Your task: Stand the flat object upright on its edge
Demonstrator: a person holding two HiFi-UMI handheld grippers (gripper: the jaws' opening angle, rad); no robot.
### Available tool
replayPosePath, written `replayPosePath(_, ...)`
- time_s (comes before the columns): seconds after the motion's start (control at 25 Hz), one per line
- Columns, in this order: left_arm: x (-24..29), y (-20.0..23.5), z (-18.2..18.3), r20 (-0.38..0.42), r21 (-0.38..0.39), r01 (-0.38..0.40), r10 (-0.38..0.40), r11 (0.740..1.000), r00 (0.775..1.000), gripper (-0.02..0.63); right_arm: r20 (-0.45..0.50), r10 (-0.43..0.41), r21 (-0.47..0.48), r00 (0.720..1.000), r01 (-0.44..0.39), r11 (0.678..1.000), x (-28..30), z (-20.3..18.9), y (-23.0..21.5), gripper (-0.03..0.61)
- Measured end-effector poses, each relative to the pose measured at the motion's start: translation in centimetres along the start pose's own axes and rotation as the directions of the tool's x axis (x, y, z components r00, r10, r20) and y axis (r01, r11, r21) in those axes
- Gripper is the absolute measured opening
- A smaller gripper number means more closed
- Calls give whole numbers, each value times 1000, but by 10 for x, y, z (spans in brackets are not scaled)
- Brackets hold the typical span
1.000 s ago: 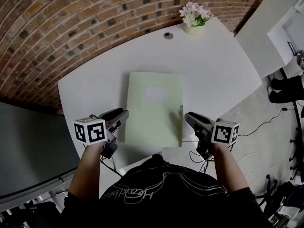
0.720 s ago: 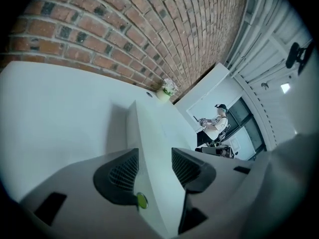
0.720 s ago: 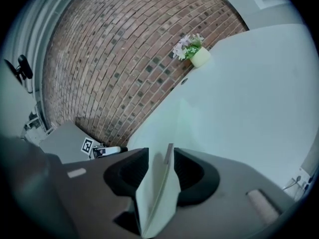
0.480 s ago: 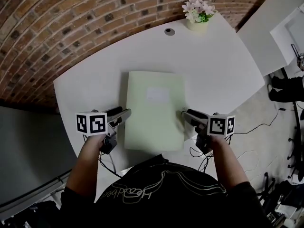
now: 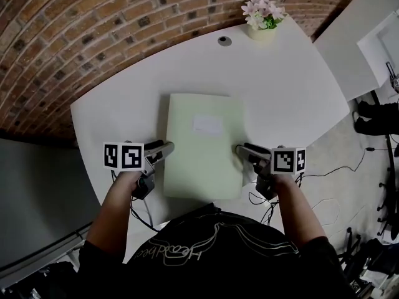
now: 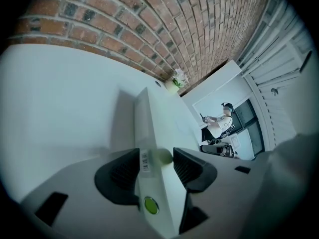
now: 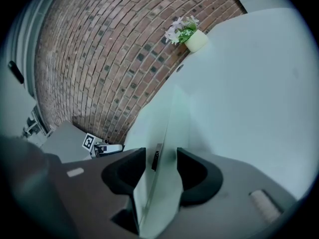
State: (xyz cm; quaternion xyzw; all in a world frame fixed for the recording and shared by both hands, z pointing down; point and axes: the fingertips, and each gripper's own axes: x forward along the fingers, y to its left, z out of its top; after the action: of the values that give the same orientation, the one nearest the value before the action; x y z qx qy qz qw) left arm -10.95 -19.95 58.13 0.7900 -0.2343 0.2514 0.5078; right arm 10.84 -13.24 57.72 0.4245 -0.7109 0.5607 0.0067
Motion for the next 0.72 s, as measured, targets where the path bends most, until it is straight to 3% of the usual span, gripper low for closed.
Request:
replayPosePath(0.4,4,-2,-3,-25,-45,7,-8,999,1000,193,-52,-30,8,998,30,1000,3,-1,-4,187)
replayPosePath(0.72,6,-1,-3,-63,-20,-29,28,999,998,183,-115,-44,-5,992,43,999,5,-2,-5,176)
